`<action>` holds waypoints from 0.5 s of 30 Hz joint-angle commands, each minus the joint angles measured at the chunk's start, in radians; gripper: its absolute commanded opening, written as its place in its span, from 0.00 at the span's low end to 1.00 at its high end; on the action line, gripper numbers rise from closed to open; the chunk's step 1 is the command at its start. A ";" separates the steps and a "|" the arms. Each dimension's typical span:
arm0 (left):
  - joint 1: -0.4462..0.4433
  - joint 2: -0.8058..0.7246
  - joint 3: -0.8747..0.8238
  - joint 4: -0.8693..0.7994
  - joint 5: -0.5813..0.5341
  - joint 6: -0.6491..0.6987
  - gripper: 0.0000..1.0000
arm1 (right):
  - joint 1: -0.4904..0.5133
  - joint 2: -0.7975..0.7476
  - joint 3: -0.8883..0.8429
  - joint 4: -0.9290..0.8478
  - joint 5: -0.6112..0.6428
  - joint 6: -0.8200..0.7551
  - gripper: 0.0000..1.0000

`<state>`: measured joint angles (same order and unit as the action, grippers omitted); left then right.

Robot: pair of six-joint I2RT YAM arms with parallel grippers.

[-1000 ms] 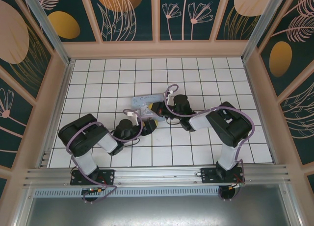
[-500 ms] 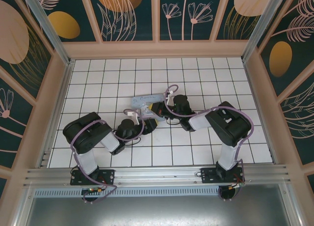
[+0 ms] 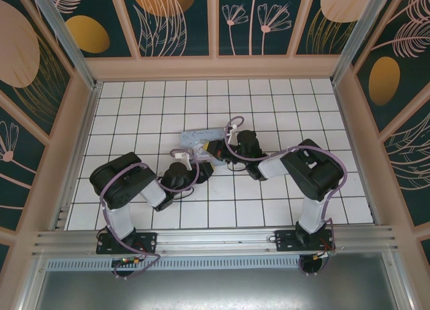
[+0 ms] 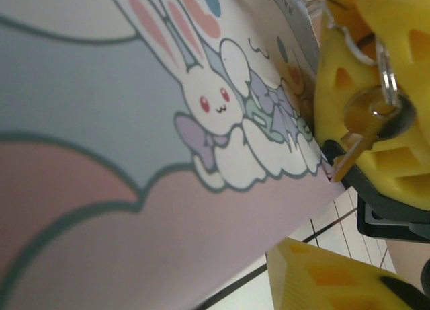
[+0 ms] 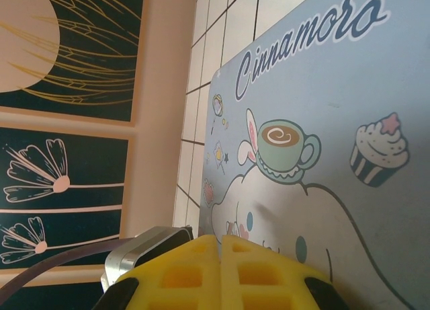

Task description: Unlock a padlock with a key

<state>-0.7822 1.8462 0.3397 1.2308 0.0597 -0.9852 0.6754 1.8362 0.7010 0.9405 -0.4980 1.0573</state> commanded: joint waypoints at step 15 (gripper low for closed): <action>-0.009 0.021 0.073 -0.216 0.003 0.029 0.07 | 0.019 0.010 0.043 -0.029 -0.012 -0.007 0.00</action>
<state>-0.7856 1.8580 0.3950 1.1454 0.0261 -0.9318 0.6746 1.8488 0.7158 0.9527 -0.4725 1.0538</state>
